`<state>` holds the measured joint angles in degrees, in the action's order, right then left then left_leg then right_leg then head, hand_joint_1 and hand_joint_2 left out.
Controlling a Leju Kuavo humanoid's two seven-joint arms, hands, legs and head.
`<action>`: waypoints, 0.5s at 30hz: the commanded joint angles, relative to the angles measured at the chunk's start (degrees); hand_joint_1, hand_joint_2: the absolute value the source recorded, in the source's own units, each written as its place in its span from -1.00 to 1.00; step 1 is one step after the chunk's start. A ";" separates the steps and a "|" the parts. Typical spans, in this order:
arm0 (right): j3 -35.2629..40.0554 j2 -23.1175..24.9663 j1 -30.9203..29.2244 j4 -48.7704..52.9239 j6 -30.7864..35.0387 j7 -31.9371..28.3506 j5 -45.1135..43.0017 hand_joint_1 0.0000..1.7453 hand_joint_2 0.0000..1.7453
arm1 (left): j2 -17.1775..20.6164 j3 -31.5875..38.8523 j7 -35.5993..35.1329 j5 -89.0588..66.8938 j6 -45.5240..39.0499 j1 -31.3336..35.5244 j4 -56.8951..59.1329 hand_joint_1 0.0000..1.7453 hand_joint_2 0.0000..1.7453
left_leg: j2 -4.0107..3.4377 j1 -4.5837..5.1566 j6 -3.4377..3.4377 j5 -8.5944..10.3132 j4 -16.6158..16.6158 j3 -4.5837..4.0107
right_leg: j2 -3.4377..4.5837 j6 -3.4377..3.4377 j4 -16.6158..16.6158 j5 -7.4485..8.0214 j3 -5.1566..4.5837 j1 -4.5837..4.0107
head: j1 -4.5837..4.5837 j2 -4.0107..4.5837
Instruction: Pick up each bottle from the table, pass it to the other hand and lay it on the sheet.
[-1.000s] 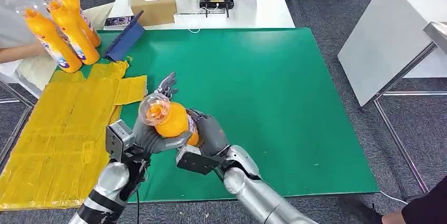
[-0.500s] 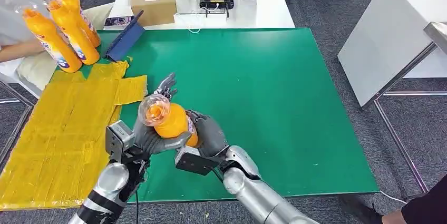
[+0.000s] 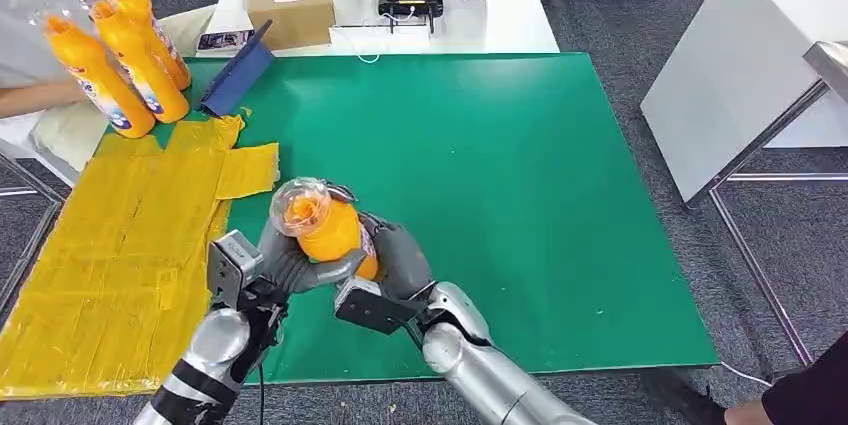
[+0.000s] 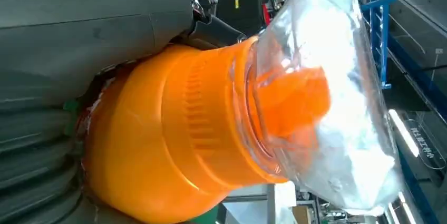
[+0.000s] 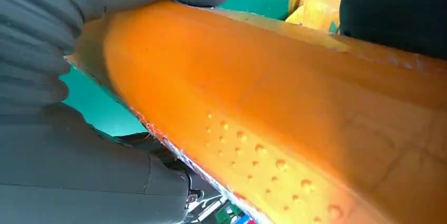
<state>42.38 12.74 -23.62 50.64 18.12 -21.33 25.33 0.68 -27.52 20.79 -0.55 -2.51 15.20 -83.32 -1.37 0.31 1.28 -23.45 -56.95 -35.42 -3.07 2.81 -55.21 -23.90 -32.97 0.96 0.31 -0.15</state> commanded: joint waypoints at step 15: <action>-6.04 -3.70 7.43 19.67 6.87 -2.93 -7.31 -1.00 1.00 | 0.73 1.81 0.27 -17.05 -16.77 6.43 1.36 1.00 1.00 | 0.22 -0.09 -0.08 -0.06 -0.08 0.06 | 0.04 -0.09 -0.03 -0.09 0.13 -0.06 | -0.02 0.00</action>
<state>41.72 12.92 -21.90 53.05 21.75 -22.88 22.09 0.33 -27.63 21.49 -3.77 -6.26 16.30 -82.90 -1.37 0.31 1.28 -23.45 -56.95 -35.42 -3.07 2.81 -55.21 -23.90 -32.98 0.96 0.28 -0.15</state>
